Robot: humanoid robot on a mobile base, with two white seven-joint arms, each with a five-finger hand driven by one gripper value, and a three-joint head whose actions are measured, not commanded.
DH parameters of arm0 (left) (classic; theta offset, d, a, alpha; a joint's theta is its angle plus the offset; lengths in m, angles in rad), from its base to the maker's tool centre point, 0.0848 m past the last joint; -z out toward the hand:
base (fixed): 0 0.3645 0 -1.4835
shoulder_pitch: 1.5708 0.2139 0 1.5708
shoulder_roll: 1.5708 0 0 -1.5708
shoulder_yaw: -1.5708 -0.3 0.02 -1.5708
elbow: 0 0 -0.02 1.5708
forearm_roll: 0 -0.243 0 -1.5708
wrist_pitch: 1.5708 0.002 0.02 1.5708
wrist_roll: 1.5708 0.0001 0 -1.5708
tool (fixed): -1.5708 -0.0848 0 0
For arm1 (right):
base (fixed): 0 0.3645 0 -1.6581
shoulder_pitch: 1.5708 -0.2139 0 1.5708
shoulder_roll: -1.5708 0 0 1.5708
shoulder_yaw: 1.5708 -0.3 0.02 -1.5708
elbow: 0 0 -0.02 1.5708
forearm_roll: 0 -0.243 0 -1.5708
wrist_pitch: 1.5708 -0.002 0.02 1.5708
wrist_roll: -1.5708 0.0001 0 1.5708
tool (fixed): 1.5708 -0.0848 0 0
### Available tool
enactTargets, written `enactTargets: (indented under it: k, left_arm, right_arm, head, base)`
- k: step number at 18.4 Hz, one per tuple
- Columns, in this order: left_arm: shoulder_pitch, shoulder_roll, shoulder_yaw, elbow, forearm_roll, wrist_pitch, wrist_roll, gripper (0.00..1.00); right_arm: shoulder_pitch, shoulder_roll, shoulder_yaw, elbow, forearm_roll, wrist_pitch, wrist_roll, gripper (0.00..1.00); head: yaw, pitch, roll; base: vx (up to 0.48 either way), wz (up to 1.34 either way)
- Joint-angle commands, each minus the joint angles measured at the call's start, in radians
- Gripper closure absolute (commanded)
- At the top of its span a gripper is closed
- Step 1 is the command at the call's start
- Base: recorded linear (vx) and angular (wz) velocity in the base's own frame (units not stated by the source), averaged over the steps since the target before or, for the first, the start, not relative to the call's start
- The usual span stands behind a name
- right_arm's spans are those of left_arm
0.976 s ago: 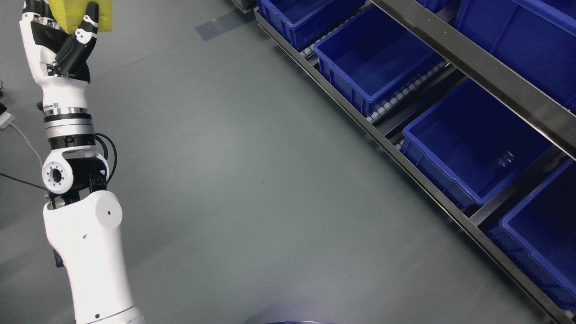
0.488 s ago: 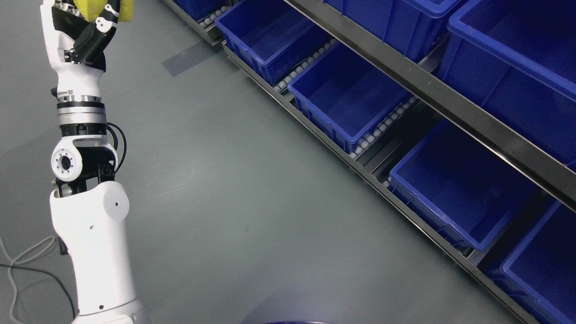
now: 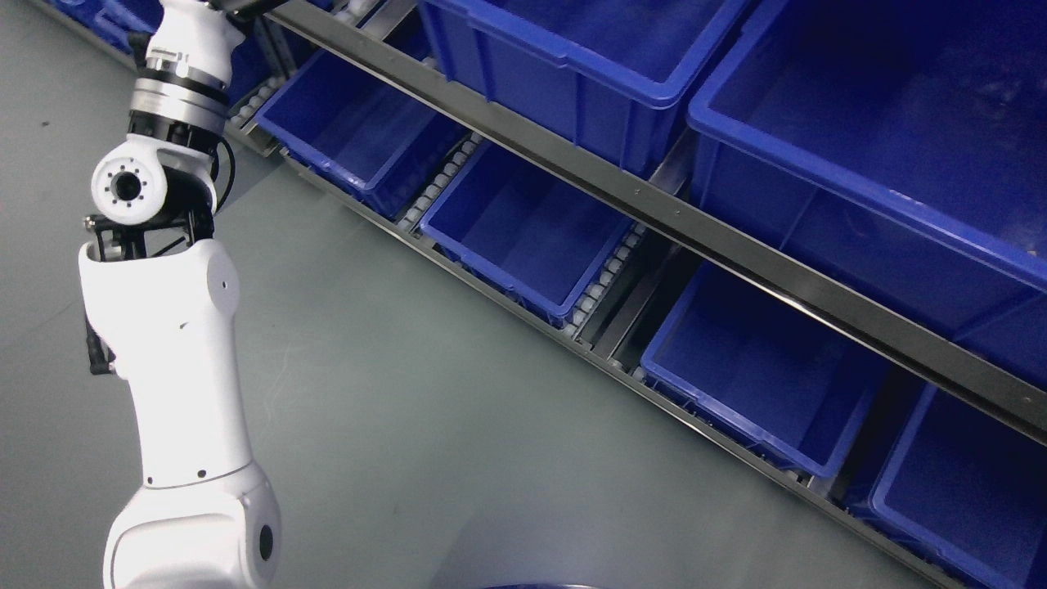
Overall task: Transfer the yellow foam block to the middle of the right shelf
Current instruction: 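Turn toward the blue bin shelf holding the cube raised in the left hand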
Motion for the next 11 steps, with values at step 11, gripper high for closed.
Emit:
enactTargets:
  k: [11]
  left_arm:
    - [-0.118,0.017,-0.251,0.122,-0.395,0.011,-0.201,0.61]
  right_arm:
    - [0.025,-0.017,-0.012,-0.017,0.003,-0.001,0.0,0.0]
  head:
    - [0.0,0.0,0.0]
  base:
    - [0.214,-0.35]
